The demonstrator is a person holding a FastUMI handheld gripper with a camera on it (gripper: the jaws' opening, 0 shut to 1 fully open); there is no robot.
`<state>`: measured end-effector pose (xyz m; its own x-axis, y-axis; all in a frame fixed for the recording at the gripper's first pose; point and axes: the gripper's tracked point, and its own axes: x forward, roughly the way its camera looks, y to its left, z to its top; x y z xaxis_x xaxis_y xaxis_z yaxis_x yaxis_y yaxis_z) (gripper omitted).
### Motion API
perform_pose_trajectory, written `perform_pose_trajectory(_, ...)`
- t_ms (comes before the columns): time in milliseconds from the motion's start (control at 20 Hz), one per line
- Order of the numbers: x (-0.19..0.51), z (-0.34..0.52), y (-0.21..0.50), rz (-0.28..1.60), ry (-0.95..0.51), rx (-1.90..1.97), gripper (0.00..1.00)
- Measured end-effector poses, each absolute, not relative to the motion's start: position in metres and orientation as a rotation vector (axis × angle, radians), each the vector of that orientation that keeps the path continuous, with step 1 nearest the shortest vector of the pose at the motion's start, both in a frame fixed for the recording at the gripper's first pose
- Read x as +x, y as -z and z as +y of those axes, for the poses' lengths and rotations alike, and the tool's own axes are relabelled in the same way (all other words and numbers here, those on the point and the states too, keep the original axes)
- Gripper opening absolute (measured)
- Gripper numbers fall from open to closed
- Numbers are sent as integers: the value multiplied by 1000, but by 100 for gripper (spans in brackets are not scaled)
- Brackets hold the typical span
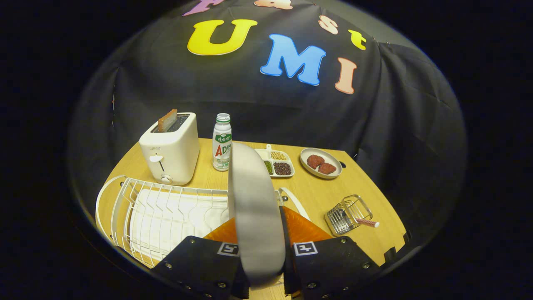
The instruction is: Take the plate from the dish rack, then take the spoon from the basket and place it into the plate.
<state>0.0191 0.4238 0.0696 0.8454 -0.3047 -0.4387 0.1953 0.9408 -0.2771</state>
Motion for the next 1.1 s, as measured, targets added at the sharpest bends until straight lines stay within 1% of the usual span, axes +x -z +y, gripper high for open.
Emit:
perform_pose_trajectory(200,-4,419,-87,468,272,-246,31)
perform_pose_trajectory(450,-58,403,-95,452,287,-230,31)
perform_pose_trajectory(700,-109,385,-83,465,270,-183,31)
perform_pose_trajectory(1100,-174,359,-35,553,170,-98,31)
